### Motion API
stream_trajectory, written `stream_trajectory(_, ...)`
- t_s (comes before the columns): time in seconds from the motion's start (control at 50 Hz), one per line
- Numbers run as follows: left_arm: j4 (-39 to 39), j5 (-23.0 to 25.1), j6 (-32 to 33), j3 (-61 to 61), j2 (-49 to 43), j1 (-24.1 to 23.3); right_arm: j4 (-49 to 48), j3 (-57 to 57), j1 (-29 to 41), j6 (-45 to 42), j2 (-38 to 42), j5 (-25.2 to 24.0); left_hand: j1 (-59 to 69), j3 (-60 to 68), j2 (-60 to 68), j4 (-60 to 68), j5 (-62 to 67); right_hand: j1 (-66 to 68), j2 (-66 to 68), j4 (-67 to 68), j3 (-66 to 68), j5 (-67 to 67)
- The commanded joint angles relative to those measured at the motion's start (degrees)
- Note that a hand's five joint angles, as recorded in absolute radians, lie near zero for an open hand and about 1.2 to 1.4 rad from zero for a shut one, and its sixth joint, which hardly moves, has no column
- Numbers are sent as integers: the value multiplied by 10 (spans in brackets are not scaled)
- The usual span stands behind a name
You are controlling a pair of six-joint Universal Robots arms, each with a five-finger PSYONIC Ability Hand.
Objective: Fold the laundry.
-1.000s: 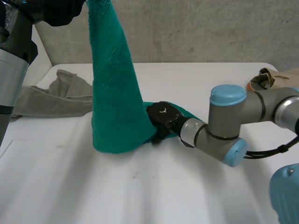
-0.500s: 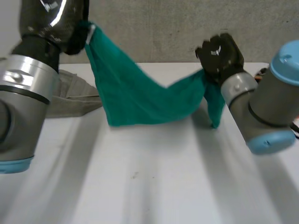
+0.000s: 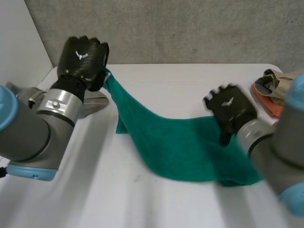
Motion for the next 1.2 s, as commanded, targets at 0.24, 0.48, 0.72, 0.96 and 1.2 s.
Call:
stream_trajectory(0.24, -2, 4, -1, -16, 92, -9, 181, -175, -137, 72, 121, -144, 165, 116, 114, 112, 147, 61, 48, 43, 52, 47)
stream_trajectory(0.48, -2, 5, -1, -16, 115, -13, 203, -198, -168, 91, 163, -153, 165, 116, 114, 112, 147, 100, 87, 82, 91, 86)
stream_trajectory(0.72, -2, 9, 1, -16, 144, -33, 118, -283, -161, 92, 248, -232, 165, 116, 114, 112, 147, 19, 6, 1, 11, 5)
stream_trajectory(0.96, 4, 11, 1, -15, 169, -41, 92, -401, -124, 97, 402, -369, 165, 116, 114, 112, 147, 41, 28, 23, 32, 27)
stream_trajectory(1.2, 24, 12, 5, 34, 112, -33, -38, -565, -110, 115, 453, -139, 165, 116, 114, 112, 147, 678, 665, 660, 669, 664)
